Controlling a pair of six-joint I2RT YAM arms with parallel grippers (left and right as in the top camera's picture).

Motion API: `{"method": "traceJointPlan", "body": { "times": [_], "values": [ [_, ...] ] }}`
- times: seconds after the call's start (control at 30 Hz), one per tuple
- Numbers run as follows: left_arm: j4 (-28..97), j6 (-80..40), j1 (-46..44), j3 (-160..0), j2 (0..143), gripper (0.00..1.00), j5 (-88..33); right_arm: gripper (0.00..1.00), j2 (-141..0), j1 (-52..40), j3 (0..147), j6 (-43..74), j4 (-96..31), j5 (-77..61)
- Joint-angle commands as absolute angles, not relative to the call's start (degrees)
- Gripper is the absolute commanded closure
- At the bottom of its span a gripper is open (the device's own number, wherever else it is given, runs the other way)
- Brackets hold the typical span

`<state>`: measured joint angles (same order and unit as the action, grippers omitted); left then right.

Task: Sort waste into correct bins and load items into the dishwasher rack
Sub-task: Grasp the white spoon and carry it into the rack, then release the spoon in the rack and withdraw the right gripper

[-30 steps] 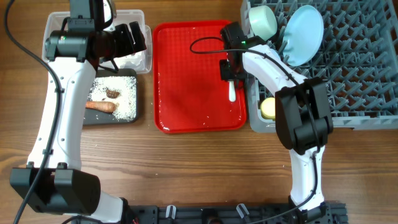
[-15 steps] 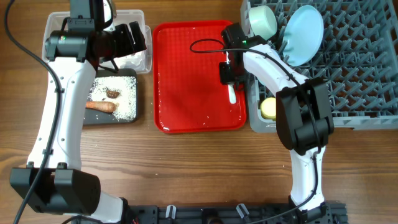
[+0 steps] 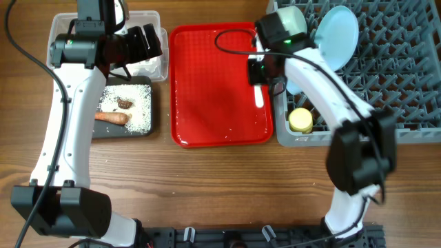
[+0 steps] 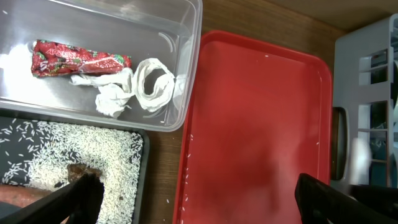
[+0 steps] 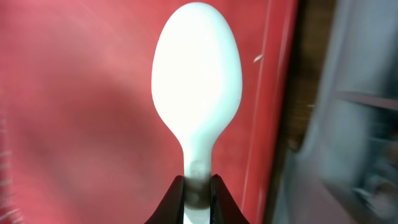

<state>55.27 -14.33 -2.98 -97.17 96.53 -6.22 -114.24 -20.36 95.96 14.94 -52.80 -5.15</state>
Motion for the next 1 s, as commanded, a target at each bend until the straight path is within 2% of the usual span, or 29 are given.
{"method": "traceJointPlan", "body": {
  "times": [0.0,0.27,0.43,0.53,0.67,0.77,0.97],
  "values": [
    [55.2,-14.4,-2.7,-97.8,96.4,0.00,-5.9,0.96,-105.9,-17.3,96.1,14.6,-54.0,-5.8],
    [55.1,-14.4,-2.7,-97.8,96.4,0.00,-5.9,0.96,-95.2,-5.3,96.1,20.1,-60.8,-2.0],
    [55.2,-14.4,-2.7,-97.8,96.4,0.00,-5.9,0.95,-95.2,5.3,94.8,30.9,-64.1,6.4],
    [55.2,-14.4,-2.7,-97.8,96.4,0.00,-5.9,0.95,-95.6,9.6,91.0,43.5,-63.3,9.5],
    [55.2,-14.4,-2.7,-97.8,96.4,0.00,-5.9,0.96,-95.9,10.4,84.6,61.7,-61.0,9.2],
    [55.2,-14.4,-2.7,-97.8,96.4,0.00,-5.9,0.96,-96.2,9.2,79.7,70.3,-60.0,7.7],
    [55.2,-14.4,-2.7,-97.8,96.4,0.00,-5.9,0.94,-96.8,7.1,76.5,70.5,-55.1,5.7]
  ]
}}
